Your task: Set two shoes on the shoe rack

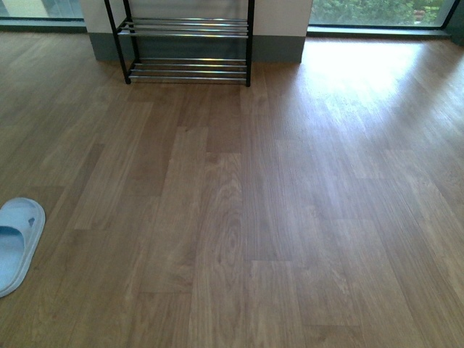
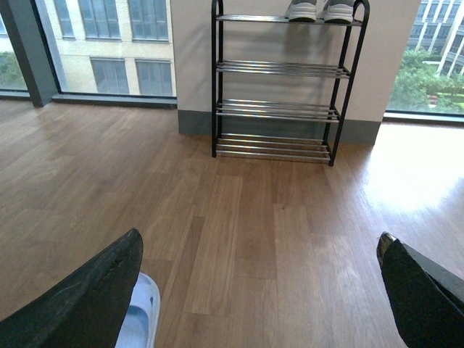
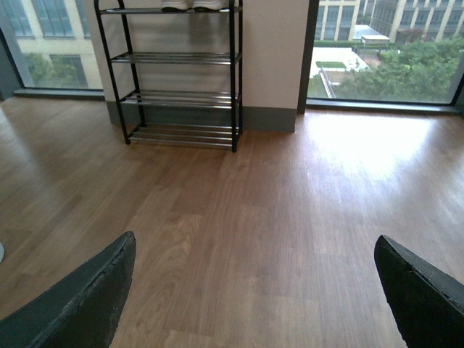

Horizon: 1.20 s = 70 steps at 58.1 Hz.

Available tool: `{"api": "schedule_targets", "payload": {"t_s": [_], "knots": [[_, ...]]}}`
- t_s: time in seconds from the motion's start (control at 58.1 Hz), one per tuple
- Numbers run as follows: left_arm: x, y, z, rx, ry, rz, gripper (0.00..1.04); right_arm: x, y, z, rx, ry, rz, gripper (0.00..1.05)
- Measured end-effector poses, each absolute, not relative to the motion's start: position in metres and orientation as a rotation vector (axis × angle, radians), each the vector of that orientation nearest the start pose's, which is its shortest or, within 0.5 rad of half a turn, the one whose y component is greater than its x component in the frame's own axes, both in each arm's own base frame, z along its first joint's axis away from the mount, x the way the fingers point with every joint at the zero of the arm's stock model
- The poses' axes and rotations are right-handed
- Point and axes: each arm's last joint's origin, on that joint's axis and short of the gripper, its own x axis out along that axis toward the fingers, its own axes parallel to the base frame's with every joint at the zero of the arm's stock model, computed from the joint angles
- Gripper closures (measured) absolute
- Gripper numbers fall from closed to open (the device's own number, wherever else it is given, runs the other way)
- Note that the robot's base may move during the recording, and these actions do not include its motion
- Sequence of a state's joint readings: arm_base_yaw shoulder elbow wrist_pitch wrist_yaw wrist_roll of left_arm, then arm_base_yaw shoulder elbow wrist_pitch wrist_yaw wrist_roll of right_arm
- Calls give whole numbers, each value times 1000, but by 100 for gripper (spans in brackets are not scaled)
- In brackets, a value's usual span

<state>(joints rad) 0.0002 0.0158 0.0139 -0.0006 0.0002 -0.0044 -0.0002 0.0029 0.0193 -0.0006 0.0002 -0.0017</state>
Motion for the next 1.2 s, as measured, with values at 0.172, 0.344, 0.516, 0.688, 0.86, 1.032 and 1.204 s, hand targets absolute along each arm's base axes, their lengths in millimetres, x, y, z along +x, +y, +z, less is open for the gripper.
{"api": "schedule_targets", "payload": {"t_s": [0.172, 0.344, 0.516, 0.688, 0.86, 1.032, 1.204], "knots": [[98, 0, 167, -4, 2, -1, 9, 97, 0, 170, -1, -16, -4, 9], [98, 0, 167, -4, 2, -1, 9, 97, 0, 170, -1, -16, -4, 9], [98, 0, 167, -4, 2, 0, 9, 97, 0, 170, -1, -16, -4, 9], [98, 0, 167, -4, 2, 0, 9, 97, 0, 170, -1, -15, 0, 9], [98, 0, 167, -4, 2, 0, 9, 97, 0, 170, -1, -15, -1, 9], [98, 0, 167, -5, 2, 9, 9, 97, 0, 170, -1, -15, 7, 9], [98, 0, 167, -5, 2, 6, 9, 97, 0, 170, 0, -15, 3, 9]]}}
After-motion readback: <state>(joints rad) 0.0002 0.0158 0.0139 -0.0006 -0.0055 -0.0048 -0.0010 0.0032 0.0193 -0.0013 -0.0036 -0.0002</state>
